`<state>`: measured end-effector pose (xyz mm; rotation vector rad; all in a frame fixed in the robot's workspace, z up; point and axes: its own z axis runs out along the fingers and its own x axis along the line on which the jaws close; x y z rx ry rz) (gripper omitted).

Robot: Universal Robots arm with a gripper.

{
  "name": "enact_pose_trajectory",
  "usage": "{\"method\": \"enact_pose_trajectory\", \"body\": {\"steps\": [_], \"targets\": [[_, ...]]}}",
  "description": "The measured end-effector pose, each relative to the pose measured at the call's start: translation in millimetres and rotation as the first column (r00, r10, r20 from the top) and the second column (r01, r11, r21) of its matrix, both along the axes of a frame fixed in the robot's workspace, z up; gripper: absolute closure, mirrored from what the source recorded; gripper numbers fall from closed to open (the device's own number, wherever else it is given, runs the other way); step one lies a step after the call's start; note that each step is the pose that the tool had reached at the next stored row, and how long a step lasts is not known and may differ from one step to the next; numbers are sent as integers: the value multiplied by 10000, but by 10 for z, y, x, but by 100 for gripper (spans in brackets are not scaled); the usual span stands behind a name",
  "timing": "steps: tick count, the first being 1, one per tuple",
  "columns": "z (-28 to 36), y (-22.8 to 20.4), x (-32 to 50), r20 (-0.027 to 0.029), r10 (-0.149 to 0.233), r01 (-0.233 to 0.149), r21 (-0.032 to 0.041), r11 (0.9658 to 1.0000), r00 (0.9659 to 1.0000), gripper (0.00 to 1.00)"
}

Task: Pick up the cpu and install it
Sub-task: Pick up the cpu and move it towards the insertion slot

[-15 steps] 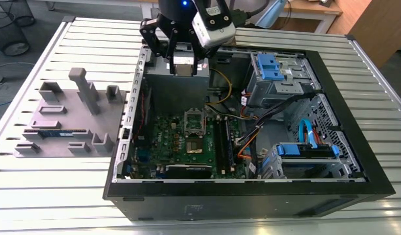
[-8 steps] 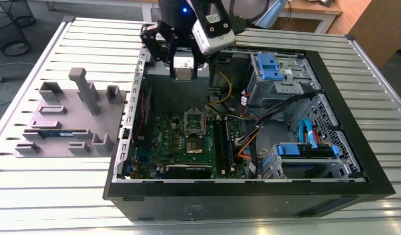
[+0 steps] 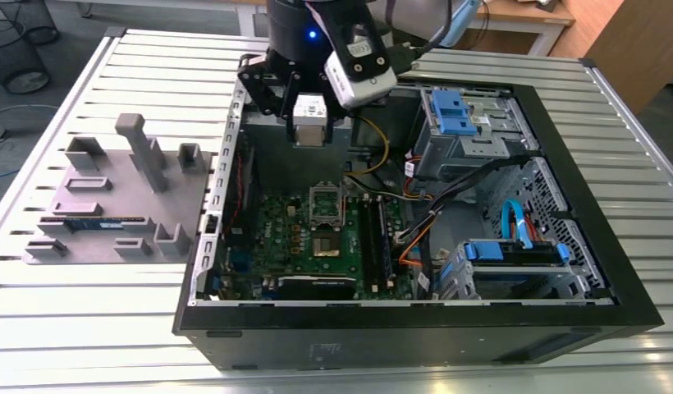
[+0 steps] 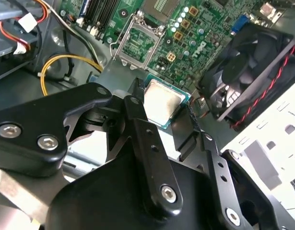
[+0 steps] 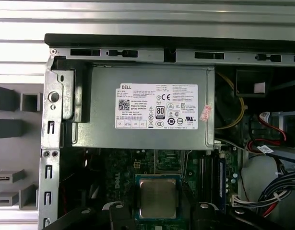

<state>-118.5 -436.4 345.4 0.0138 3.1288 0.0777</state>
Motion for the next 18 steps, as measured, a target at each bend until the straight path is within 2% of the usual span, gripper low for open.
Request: {"method": "enact_pose_trajectory", "body": {"steps": [10, 18], "targets": [[-133, -124, 25, 1, 0, 0, 1, 10000, 10000, 53], [-229, -158, 112, -1, 1, -1, -1, 10000, 10000, 53]]}}
